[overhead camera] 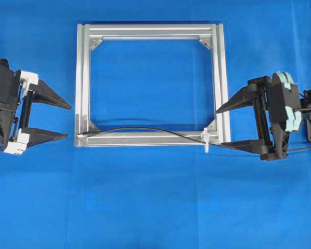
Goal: Insert the wire through the string loop located on the right side.
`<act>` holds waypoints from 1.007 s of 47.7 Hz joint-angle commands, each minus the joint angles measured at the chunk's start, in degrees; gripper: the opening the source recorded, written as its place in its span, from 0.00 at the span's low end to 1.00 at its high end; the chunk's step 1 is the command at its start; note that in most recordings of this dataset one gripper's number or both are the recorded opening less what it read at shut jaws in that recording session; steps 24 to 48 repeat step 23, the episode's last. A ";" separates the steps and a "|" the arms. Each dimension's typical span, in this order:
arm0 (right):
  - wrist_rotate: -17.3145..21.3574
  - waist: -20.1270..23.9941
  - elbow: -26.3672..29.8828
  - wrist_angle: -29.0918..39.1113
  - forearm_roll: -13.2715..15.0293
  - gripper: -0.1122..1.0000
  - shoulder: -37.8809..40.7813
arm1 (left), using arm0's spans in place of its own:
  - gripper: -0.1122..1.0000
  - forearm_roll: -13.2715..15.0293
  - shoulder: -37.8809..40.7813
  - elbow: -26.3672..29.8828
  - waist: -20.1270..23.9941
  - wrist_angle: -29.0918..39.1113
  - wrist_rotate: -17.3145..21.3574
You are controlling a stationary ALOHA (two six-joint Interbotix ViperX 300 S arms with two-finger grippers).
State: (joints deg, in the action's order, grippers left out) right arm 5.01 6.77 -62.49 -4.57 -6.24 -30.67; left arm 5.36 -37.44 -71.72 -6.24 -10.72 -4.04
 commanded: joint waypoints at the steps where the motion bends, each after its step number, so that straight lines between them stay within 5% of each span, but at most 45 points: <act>1: -0.09 -0.18 0.79 -0.09 0.09 0.91 -0.26 | 0.83 -0.18 0.00 1.23 0.79 0.00 0.09; 48: 0.00 -0.18 0.88 -0.18 0.09 0.91 -0.09 | 0.83 -0.18 0.26 1.23 1.49 0.00 -0.09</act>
